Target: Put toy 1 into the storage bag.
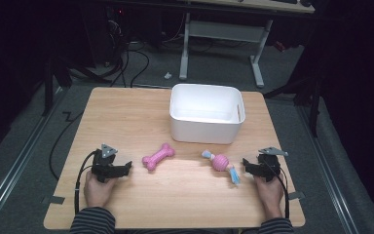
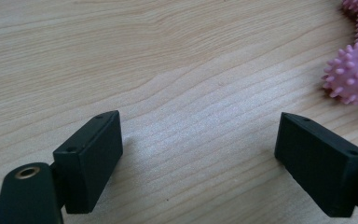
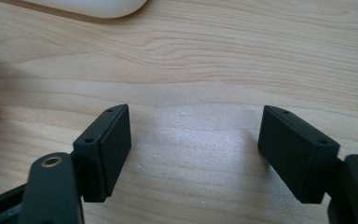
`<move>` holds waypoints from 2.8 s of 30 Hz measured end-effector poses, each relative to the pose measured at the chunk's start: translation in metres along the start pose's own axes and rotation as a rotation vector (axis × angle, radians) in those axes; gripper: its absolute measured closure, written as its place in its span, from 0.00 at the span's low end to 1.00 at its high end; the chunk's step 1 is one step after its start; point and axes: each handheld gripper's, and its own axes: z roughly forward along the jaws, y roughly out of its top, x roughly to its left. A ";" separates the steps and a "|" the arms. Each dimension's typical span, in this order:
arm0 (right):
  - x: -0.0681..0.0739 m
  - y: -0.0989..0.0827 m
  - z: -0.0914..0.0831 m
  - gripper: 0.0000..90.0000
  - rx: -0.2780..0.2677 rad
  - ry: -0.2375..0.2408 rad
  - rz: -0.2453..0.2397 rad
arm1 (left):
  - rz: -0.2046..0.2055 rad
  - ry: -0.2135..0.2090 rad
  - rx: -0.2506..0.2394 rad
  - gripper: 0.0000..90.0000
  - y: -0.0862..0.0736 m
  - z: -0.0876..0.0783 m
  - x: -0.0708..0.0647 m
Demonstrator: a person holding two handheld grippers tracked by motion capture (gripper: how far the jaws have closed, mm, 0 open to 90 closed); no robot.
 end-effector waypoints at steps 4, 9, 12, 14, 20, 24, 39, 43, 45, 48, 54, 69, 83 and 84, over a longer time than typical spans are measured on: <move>0.000 0.000 0.000 0.30 0.000 0.000 -0.001 | 0.000 0.000 0.000 0.17 0.000 0.000 0.000; 0.000 0.000 0.000 0.30 0.000 0.000 -0.001 | -0.001 -0.001 0.001 0.17 0.000 0.000 0.000; 0.000 0.000 0.000 0.30 0.000 0.000 0.000 | -0.010 0.007 0.001 0.17 0.001 0.001 -0.001; 0.000 0.000 0.000 0.30 -0.001 0.000 -0.001 | -0.013 0.007 0.001 0.16 0.001 0.001 -0.001; 0.000 0.000 0.000 0.30 0.000 0.001 -0.004 | -0.019 0.014 0.003 0.16 0.001 0.001 -0.003; 0.000 0.000 0.000 0.30 0.001 0.002 -0.004 | -0.019 0.015 0.002 0.16 0.001 0.001 -0.003; 0.000 0.000 0.000 0.30 0.002 0.000 -0.001 | -0.016 0.011 0.003 0.16 0.002 0.002 -0.002; 0.000 0.000 0.000 0.30 0.002 0.000 -0.001 | -0.016 0.007 0.005 0.16 0.002 0.001 -0.002; 0.000 0.000 0.000 0.30 0.001 0.001 -0.003 | -0.015 0.006 0.004 0.15 0.001 0.001 -0.002; 0.000 0.000 0.000 0.30 0.001 0.001 -0.003 | -0.016 0.003 0.006 0.15 0.001 0.000 -0.001; 0.000 0.000 0.000 0.30 0.001 0.001 -0.003 | -0.035 -0.020 -0.003 0.15 0.001 -0.009 0.001; 0.000 0.000 0.000 0.30 0.001 0.001 -0.003 | -0.038 -0.065 -0.029 0.16 0.001 -0.034 -0.003; 0.001 0.000 -0.001 0.30 0.001 0.002 -0.004 | 0.043 -0.134 -0.003 0.16 0.012 -0.047 -0.027; 0.001 0.000 -0.001 0.30 0.001 0.003 -0.004 | 0.049 -0.137 -0.002 0.16 0.013 -0.048 -0.028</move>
